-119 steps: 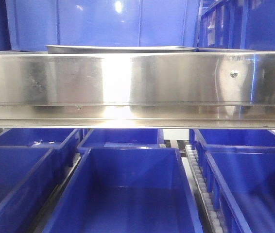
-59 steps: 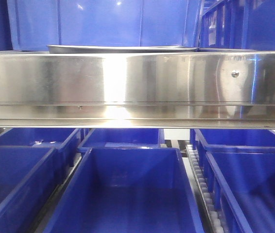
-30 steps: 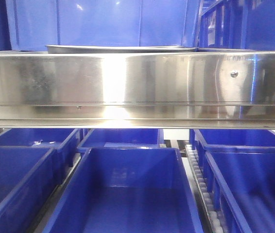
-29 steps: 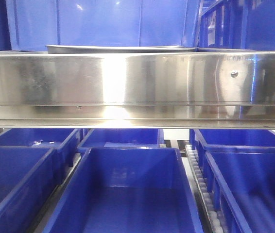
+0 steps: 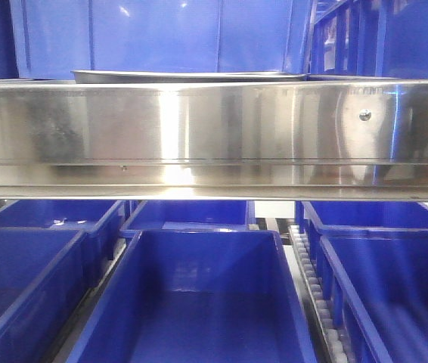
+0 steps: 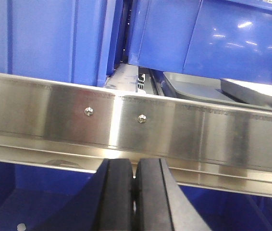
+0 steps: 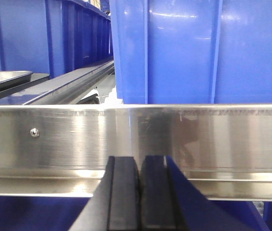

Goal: Stack silver trays without gaps

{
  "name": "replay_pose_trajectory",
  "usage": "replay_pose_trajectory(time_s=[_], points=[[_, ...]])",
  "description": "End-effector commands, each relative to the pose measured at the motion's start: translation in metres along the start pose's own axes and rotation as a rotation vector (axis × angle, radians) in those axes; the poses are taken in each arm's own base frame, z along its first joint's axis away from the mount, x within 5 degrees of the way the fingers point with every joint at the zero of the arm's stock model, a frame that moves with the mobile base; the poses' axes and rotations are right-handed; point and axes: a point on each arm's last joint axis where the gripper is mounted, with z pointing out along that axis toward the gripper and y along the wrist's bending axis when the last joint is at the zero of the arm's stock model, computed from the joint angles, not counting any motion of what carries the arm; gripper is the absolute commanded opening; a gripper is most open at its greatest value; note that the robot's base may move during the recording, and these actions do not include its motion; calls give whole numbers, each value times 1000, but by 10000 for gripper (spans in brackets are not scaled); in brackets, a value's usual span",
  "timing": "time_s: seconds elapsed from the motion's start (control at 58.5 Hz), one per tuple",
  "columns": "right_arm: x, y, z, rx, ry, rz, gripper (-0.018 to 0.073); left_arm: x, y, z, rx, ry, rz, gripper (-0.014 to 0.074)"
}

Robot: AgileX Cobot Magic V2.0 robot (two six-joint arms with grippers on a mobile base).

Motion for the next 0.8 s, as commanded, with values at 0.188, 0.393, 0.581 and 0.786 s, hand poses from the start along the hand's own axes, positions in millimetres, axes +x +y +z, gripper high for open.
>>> replay_pose_trajectory(time_s=[0.188,0.393,0.581,0.786], points=[[-3,0,-1,5,-36,1,-79,-2,0,0,-4,-15,71,-7],[-3,0,-1,5,-36,1,-79,-2,0,0,2,-19,133,-7],[-3,0,-1,5,-36,1,-79,-4,-1,-1,7,-39,114,-7],[-3,0,-1,5,-36,1,-79,-9,-1,-1,12,-97,132,-7]])
